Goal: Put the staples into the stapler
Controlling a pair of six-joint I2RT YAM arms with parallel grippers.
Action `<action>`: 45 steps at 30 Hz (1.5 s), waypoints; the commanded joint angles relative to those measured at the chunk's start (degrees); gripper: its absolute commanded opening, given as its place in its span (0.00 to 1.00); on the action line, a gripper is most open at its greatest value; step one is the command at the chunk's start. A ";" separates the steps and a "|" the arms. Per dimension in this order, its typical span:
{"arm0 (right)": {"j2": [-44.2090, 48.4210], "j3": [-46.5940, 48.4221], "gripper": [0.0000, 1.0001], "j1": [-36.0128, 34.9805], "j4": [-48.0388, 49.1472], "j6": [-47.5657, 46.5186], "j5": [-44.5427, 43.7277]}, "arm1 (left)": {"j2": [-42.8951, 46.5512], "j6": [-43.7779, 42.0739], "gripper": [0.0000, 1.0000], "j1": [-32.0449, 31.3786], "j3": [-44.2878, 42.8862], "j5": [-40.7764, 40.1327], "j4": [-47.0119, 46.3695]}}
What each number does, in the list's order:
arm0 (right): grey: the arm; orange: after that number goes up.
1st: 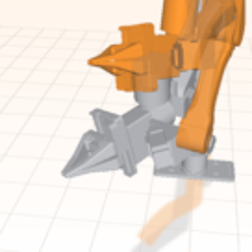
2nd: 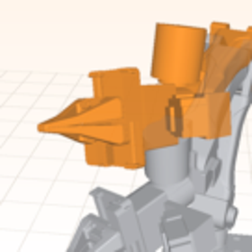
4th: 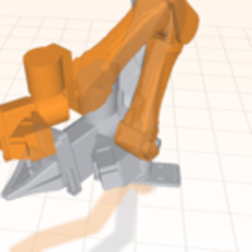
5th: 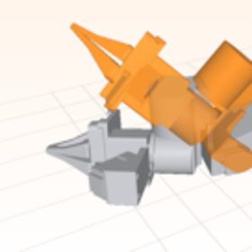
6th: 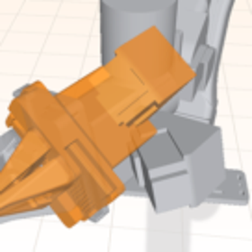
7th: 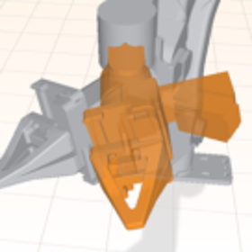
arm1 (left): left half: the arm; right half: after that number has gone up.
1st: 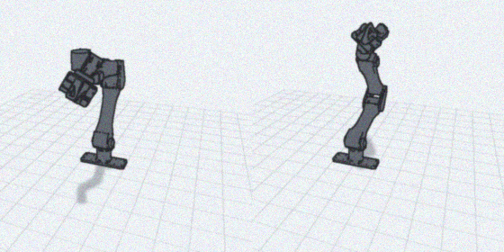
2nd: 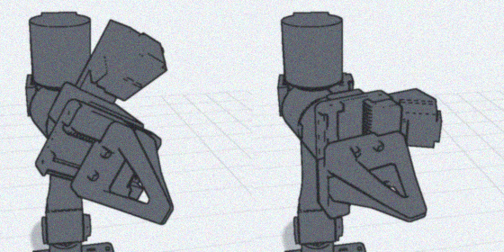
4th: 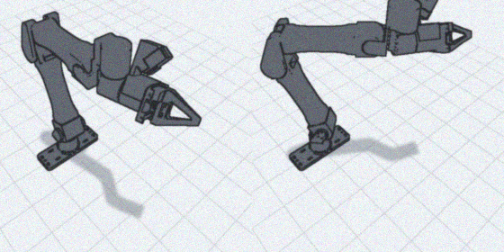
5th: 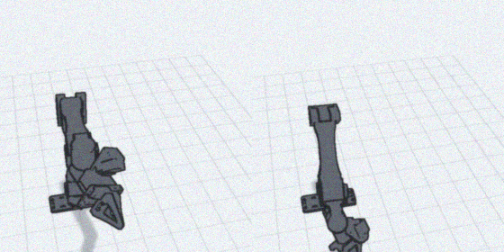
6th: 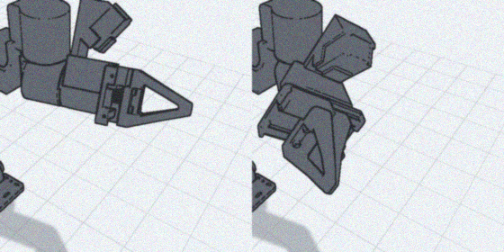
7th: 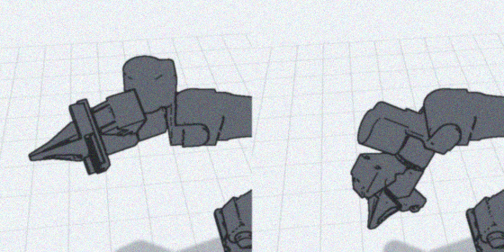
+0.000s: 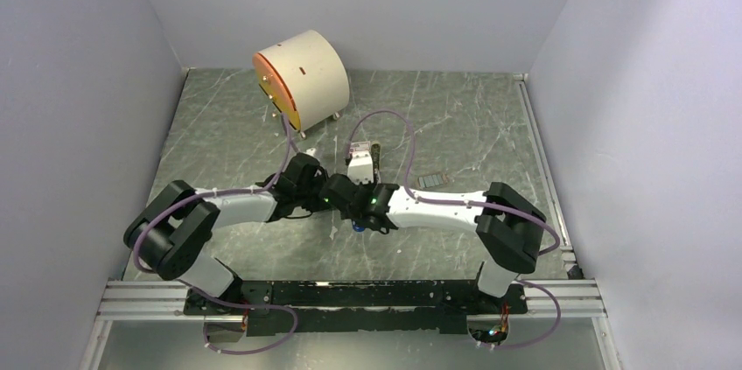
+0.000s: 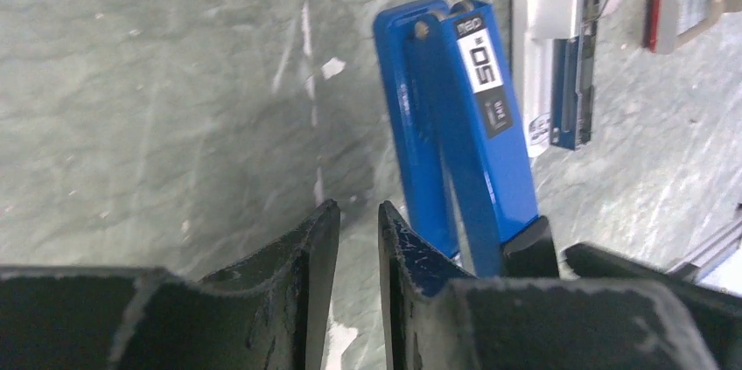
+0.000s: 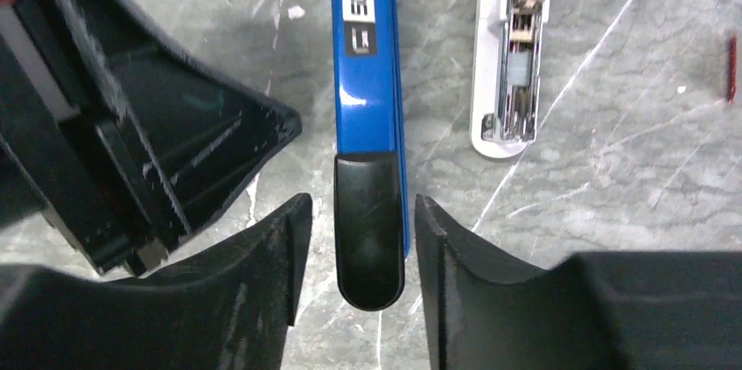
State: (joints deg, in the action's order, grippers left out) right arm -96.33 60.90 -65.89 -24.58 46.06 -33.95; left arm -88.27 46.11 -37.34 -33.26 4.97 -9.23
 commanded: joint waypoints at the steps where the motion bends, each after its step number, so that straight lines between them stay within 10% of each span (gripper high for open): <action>1: -0.74 3.93 0.54 2.47 -5.70 -0.06 3.76 | 0.86 -3.77 0.32 -0.27 1.00 -7.25 16.07; 15: -3.68 5.31 0.55 3.31 -8.80 -3.36 11.03 | 7.72 -3.66 0.29 -0.18 0.30 -10.57 18.38; 27: -9.15 5.07 0.23 4.12 -3.88 -4.13 12.96 | 11.06 -2.41 0.24 -0.18 -0.01 -13.76 20.57; 38: -15.61 13.80 0.27 5.88 -2.09 -3.93 12.38 | 24.31 7.63 0.26 -0.01 5.72 -21.34 21.66; 45: -14.85 17.34 0.52 7.75 -2.82 -6.27 14.06 | 34.09 12.00 0.32 0.16 6.84 -30.06 28.11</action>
State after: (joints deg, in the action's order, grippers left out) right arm -111.42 76.84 -59.66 -28.14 41.30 -21.34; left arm -58.41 54.39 -37.34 -27.55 -17.80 14.39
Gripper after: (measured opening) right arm 0.461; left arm 0.310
